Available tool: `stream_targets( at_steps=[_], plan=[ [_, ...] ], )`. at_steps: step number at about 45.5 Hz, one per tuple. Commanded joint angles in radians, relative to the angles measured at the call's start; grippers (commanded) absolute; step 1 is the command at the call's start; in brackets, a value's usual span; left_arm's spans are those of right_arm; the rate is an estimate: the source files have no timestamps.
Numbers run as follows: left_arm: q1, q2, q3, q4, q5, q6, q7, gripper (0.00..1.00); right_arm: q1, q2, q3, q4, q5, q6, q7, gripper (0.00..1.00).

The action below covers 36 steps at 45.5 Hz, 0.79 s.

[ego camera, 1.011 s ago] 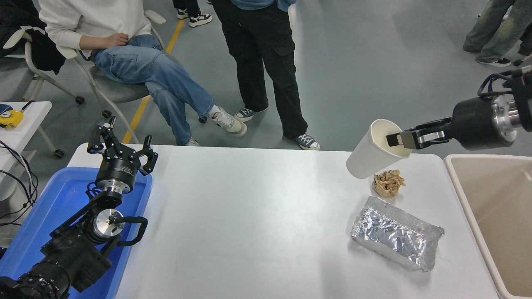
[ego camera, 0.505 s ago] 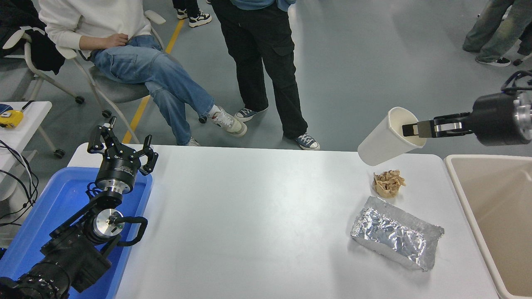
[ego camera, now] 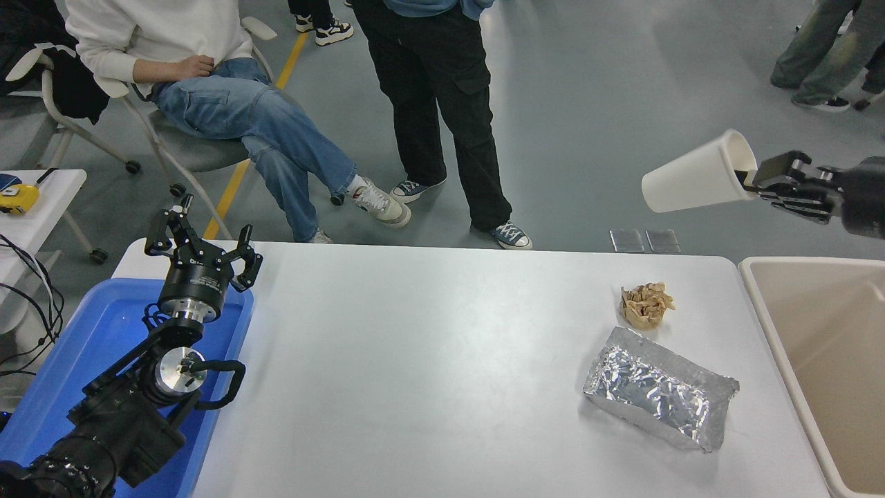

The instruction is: Dispose of the paper cup in the dustbin

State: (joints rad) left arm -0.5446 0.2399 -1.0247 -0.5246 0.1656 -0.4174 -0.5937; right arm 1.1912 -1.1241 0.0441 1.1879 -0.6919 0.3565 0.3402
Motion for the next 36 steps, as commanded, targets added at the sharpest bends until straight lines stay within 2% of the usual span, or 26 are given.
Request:
stream_targets(
  at_steps=[1, 5, 14, 36],
  plan=[
    [0.000, -0.001, 0.000, 0.000, 0.000, 0.000, 0.000, 1.00, -0.139, 0.023, 0.034, -0.148, 0.256, -0.054, 0.037, 0.00],
    [0.000, 0.001, 0.000, 0.000, 0.000, 0.000, 0.000, 1.00, -0.212, 0.040, 0.072, -0.220, 0.374, -0.054, 0.037, 0.00],
    [0.000, -0.001, 0.000, 0.000, 0.000, 0.002, 0.000, 1.00, -0.311, 0.073, 0.094, -0.350, 0.495, -0.053, 0.037, 0.00],
    [0.000, 0.001, 0.000, 0.000, 0.000, 0.000, 0.000, 1.00, -0.486, 0.340, 0.128, -0.775, 0.563, -0.051, 0.036, 0.00]
  ],
)
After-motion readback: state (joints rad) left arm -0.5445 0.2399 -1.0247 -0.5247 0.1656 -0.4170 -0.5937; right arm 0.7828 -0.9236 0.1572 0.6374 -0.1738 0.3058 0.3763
